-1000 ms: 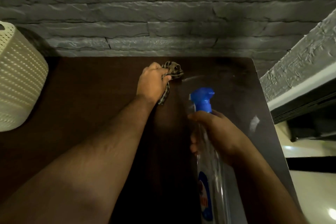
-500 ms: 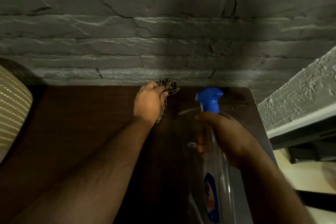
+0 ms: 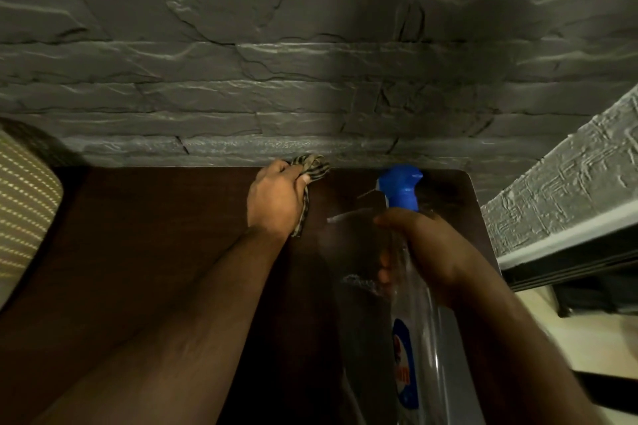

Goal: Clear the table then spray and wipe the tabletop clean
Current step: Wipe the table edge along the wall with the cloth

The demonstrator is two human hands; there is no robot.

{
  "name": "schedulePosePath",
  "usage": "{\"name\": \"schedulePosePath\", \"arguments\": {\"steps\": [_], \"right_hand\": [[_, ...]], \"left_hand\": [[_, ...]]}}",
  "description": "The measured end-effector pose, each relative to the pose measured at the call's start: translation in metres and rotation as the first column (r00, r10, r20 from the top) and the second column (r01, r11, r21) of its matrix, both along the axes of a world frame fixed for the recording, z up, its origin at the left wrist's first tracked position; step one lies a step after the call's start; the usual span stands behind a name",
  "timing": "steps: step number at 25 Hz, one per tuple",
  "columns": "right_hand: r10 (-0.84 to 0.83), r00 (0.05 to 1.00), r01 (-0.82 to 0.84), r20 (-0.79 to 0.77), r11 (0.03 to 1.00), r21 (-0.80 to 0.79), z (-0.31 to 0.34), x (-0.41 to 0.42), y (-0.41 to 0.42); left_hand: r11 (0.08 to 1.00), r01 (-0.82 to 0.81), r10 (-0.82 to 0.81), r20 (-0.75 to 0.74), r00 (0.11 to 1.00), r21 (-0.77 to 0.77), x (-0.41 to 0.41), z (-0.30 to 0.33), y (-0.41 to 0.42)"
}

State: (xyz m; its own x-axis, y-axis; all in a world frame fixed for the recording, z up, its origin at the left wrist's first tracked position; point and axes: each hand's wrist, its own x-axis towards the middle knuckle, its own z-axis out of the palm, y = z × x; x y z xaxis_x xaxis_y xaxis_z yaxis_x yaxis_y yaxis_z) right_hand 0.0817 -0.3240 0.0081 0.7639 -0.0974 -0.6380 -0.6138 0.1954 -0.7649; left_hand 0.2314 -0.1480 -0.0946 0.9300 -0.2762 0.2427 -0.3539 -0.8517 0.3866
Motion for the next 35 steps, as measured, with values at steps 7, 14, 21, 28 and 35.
{"name": "schedulePosePath", "arguments": {"steps": [7, 14, 21, 28, 35], "right_hand": [[0.061, 0.997, -0.060, -0.051, 0.998, 0.012, -0.005, -0.025, -0.004], [0.080, 0.996, -0.084, 0.040, 0.991, 0.101, -0.004, -0.034, -0.001], [0.044, 0.996, -0.053, 0.071, 0.991, 0.127, -0.008, -0.048, -0.019], [0.050, 0.995, -0.065, 0.086, 0.982, 0.176, -0.011, -0.056, -0.015], [0.026, 0.999, -0.033, 0.041, 0.981, 0.193, -0.013, -0.062, -0.021]], "left_hand": [[0.995, -0.096, 0.098, -0.068, 0.993, 0.034, -0.003, 0.003, -0.012], [0.975, 0.216, -0.214, -0.045, 0.976, 0.048, -0.065, -0.004, -0.017], [0.994, 0.080, -0.070, -0.128, 0.989, 0.076, -0.020, 0.008, -0.076], [0.994, 0.099, -0.097, -0.041, 0.994, 0.051, 0.000, 0.001, -0.025], [0.985, 0.116, -0.118, 0.007, 0.993, 0.130, 0.000, -0.003, -0.010]]}}
